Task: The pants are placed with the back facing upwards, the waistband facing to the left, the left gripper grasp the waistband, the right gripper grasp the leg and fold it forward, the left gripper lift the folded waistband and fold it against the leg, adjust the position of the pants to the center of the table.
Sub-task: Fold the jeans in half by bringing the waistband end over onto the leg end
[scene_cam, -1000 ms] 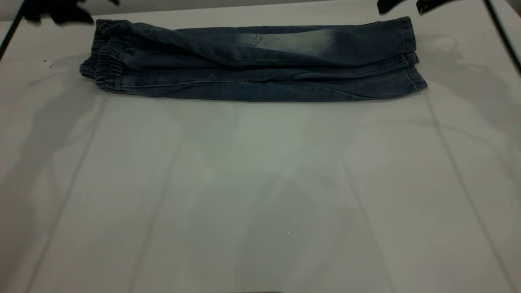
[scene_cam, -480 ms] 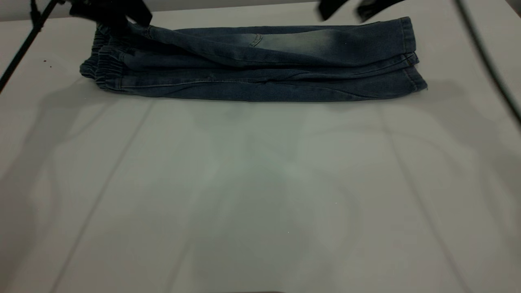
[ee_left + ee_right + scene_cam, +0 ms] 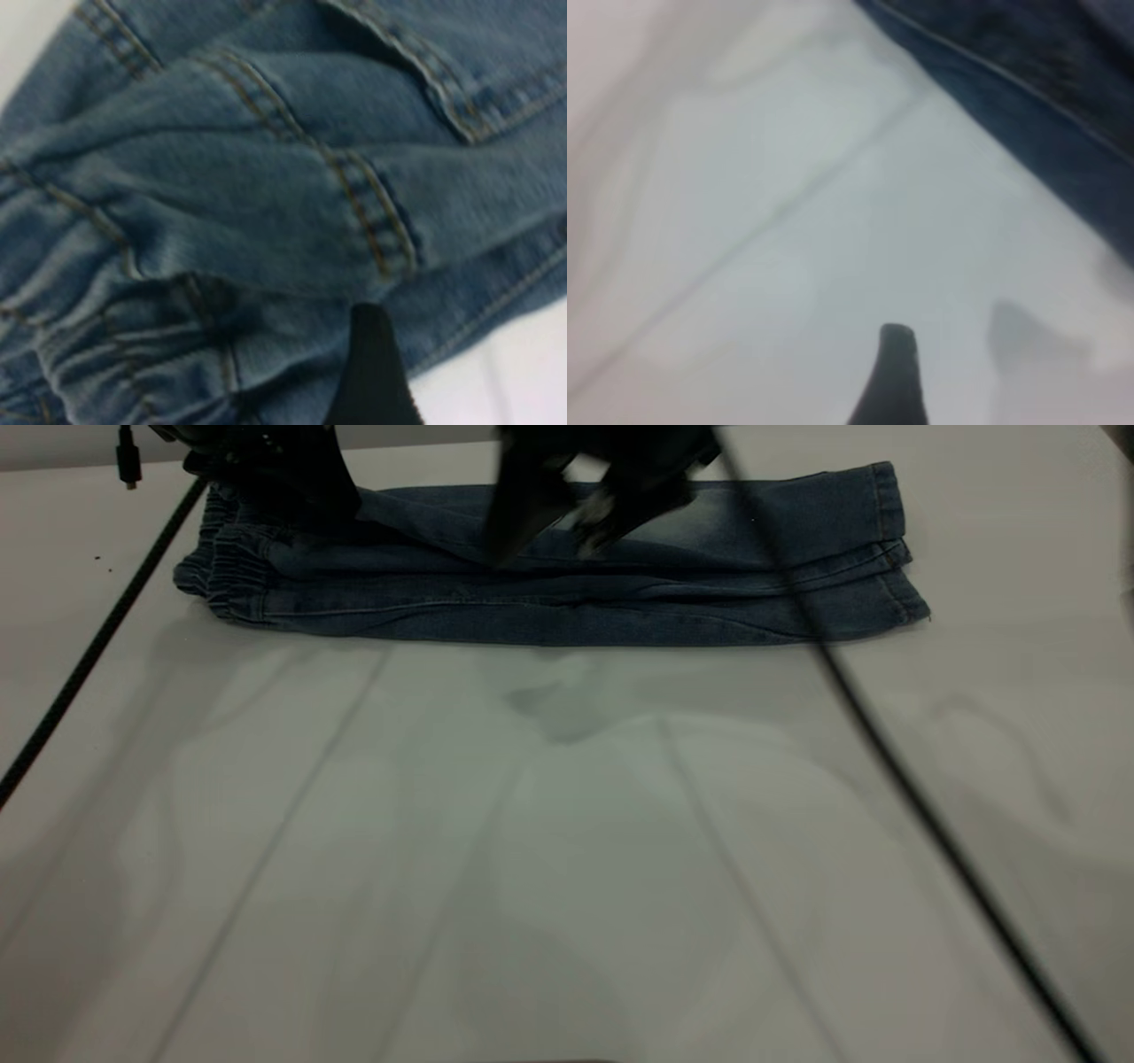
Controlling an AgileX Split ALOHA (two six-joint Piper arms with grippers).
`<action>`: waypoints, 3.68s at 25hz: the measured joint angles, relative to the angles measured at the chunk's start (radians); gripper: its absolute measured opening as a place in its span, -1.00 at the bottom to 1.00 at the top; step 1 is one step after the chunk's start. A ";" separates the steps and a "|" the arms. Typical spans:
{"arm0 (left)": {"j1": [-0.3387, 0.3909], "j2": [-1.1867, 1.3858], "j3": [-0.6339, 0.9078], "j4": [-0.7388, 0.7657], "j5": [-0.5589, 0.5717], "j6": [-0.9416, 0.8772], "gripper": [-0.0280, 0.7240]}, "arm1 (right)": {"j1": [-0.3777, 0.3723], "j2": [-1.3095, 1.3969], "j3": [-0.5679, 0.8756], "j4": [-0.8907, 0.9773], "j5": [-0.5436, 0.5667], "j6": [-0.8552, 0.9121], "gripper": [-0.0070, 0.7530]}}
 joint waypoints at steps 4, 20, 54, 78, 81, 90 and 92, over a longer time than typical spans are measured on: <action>0.009 0.002 0.000 0.003 -0.025 -0.042 0.32 | 0.053 0.067 0.000 0.184 -0.097 -0.151 0.47; 0.012 0.002 0.000 0.005 -0.030 -0.078 0.32 | 0.057 0.273 -0.142 0.880 -0.305 -0.761 0.37; 0.172 0.036 0.000 0.132 -0.102 -0.328 0.32 | 0.013 0.311 -0.432 -0.412 0.036 0.355 0.37; 0.158 0.176 -0.010 -0.388 -0.191 0.100 -0.80 | 0.013 0.352 -0.530 -0.530 -0.201 0.440 0.37; 0.158 0.130 -0.009 -0.320 -0.141 0.105 -0.80 | 0.013 0.394 -0.530 -0.530 -0.193 0.440 0.37; 0.148 -0.076 -0.009 -0.203 -0.044 0.103 -0.80 | 0.067 0.430 -0.541 -0.494 -0.193 0.434 0.37; 0.148 -0.105 -0.009 -0.196 -0.037 0.105 -0.80 | 0.092 0.430 -0.546 -0.494 -0.189 0.433 0.37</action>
